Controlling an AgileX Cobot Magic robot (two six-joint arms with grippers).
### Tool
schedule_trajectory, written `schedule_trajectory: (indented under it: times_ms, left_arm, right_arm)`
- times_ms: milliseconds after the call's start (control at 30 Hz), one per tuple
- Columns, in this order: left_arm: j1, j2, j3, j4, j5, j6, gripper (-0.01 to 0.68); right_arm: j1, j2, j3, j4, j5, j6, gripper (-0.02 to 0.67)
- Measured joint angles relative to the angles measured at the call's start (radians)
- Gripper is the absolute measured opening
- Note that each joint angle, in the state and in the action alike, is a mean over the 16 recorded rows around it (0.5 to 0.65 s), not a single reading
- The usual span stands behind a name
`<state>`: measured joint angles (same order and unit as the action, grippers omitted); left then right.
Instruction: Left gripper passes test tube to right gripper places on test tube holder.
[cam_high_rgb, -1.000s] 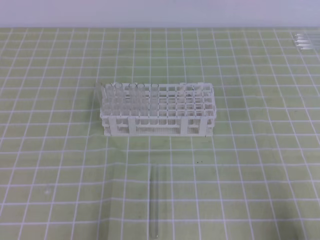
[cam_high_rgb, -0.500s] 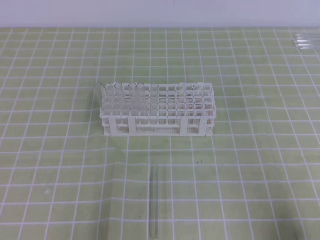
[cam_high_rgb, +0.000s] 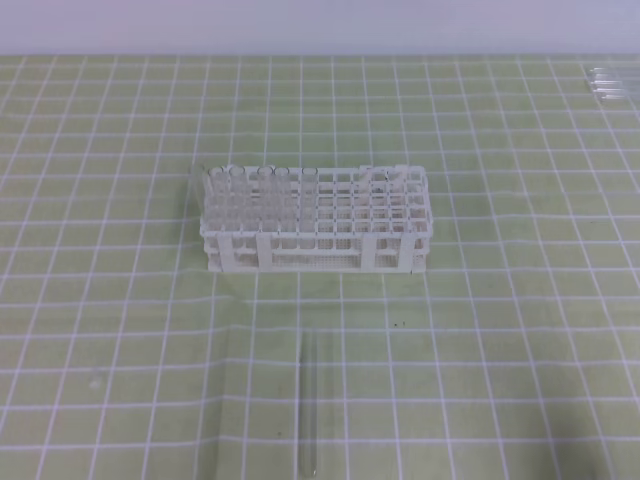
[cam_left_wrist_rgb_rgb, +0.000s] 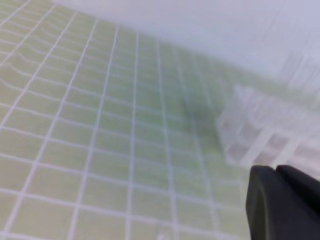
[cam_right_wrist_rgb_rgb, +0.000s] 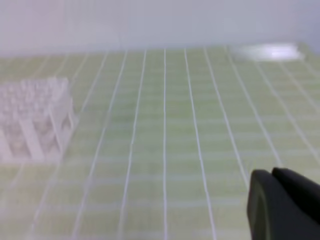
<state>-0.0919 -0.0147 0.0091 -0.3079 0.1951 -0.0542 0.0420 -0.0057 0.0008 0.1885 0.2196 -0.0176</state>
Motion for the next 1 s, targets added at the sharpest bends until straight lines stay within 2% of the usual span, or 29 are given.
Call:
schedule_trajectory:
  times_ms: [333,533,767,1000]
  left_arm:
    - [0.001,0.006,-0.003,-0.192,-0.108,0.049,0.0]
    - [0.001,0.011,-0.004,-0.204,-0.111,0.101,0.0]
    - [0.001,0.021,-0.039,-0.218,-0.069,0.113,0.0]
    - [0.001,0.142,-0.152,-0.236,0.043,0.116,0.0]
  right_arm:
    - [0.0,0.0,0.0,0.221,-0.163,0.001,-0.002]
    - [0.0,0.0,-0.001,0.3,-0.186,0.002,-0.002]
    - [0.0,0.018,-0.066,0.314,-0.111,0.002,-0.002]
    - [0.0,0.134,-0.25,0.259,0.108,0.001,-0.002]
